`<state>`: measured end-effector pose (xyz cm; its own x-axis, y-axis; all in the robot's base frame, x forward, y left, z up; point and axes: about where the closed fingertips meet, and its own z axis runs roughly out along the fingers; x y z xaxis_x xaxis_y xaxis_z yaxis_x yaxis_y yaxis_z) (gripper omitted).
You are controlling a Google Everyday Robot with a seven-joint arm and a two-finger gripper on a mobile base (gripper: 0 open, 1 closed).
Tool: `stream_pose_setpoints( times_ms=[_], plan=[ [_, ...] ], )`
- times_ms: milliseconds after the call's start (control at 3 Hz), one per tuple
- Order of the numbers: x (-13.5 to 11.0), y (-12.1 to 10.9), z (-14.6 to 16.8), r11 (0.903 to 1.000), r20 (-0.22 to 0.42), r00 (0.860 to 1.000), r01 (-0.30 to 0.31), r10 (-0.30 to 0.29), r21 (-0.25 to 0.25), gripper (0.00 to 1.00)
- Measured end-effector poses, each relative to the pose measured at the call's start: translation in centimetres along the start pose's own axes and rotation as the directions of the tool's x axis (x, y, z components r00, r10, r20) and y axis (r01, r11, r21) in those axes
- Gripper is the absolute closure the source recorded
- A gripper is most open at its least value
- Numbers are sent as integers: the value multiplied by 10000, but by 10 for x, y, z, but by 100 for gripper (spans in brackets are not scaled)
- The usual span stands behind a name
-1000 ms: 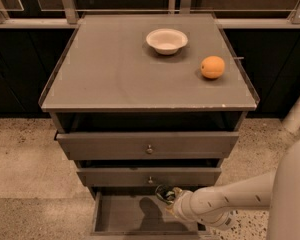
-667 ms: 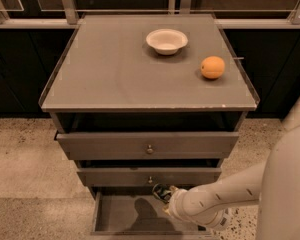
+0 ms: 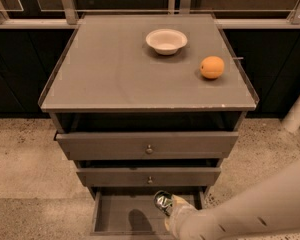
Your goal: Pick green can from bottom drawer and place on counter
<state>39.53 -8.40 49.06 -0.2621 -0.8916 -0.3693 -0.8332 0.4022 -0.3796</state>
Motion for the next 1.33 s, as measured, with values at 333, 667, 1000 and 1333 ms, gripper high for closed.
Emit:
stream_pose_setpoints(
  times_ms=[333, 667, 1000, 1333],
  plan=[
    [3, 3, -22, 9983, -10, 9985, 539, -539, 210, 100],
    [4, 2, -22, 9984, -17, 9986, 523, -523, 232, 100],
    [1, -2, -25, 9979, 307, 9978, 583, -591, 270, 100],
    [-4, 5, -15, 9967, 909, 9938, -595, 642, -544, 100]
  ],
)
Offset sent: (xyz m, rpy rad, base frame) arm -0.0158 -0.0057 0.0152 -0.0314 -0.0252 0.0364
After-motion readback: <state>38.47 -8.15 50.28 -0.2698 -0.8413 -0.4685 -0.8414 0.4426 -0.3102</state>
